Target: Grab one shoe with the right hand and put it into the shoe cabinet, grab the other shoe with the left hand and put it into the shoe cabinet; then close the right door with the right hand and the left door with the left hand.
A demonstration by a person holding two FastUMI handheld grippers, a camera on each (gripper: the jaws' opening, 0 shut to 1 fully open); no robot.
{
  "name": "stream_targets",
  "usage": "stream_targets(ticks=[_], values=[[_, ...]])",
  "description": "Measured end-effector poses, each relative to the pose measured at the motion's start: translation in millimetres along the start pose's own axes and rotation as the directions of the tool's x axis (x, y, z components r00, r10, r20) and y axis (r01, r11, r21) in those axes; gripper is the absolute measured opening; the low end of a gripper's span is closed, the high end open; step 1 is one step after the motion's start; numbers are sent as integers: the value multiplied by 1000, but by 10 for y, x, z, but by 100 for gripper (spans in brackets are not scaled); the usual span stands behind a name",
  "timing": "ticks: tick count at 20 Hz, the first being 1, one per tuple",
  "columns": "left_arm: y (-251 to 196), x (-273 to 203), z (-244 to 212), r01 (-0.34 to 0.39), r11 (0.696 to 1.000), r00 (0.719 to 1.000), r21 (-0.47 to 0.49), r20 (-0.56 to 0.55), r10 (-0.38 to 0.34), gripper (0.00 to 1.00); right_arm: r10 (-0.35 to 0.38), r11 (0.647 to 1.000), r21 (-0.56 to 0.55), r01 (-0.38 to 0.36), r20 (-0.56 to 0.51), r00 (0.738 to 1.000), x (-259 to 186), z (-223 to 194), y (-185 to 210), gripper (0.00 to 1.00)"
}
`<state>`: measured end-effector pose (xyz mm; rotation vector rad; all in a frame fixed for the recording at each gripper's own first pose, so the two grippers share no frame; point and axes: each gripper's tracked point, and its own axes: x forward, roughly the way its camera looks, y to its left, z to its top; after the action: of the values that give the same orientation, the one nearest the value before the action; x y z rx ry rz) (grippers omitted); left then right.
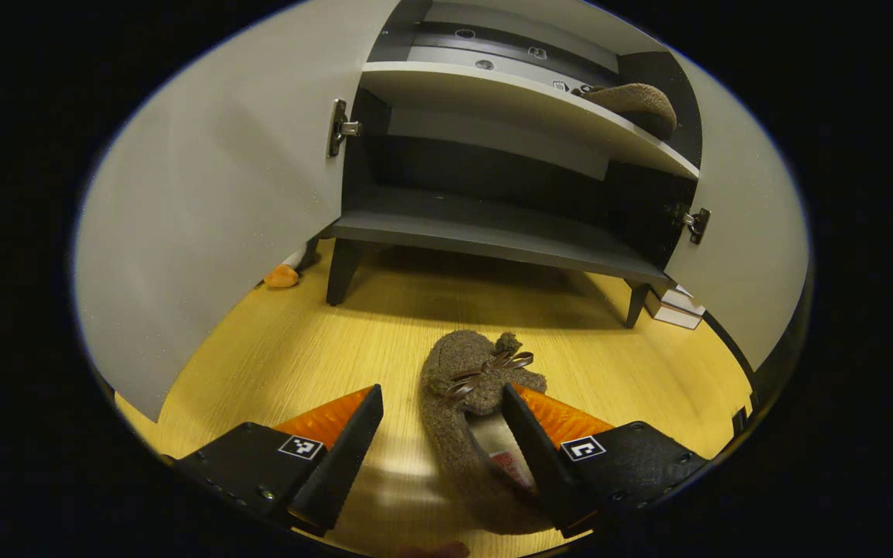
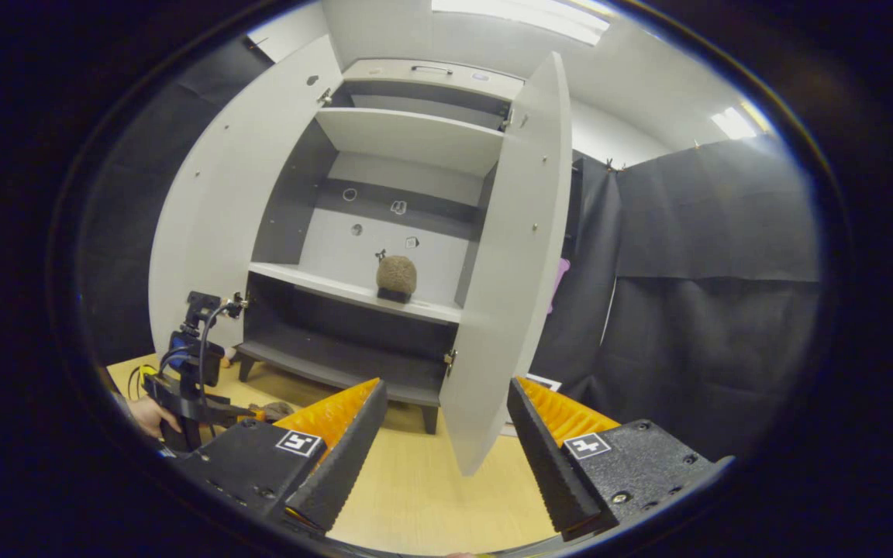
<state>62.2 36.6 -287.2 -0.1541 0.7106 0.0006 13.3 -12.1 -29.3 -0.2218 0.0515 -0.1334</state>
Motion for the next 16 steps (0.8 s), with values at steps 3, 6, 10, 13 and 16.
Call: stream_targets(ticks=[3,6,10,13,16], values=[[-23,119,-14,23,1000,1000,-14,4,-23,91,-4,999,33,5,-25,1000,19,-40,-11,99],[-94,187,-7,63,998,998,-14,21,-62,76,-8,999,53,10,-36,999,46,-50,-17,99],[-100,232,-36,43,997,998,56,44,-45,41,-11,998,57,13,-40,999,98,-51,0,100],[-80,273,-72,35,996,998,79,46,-39,12,-2,998,65,5,-43,999,117,-63,49,98],[-86,267,-63,35,997,997,74,60,-40,0,10,998,62,-8,-39,999,131,-51,98,100]])
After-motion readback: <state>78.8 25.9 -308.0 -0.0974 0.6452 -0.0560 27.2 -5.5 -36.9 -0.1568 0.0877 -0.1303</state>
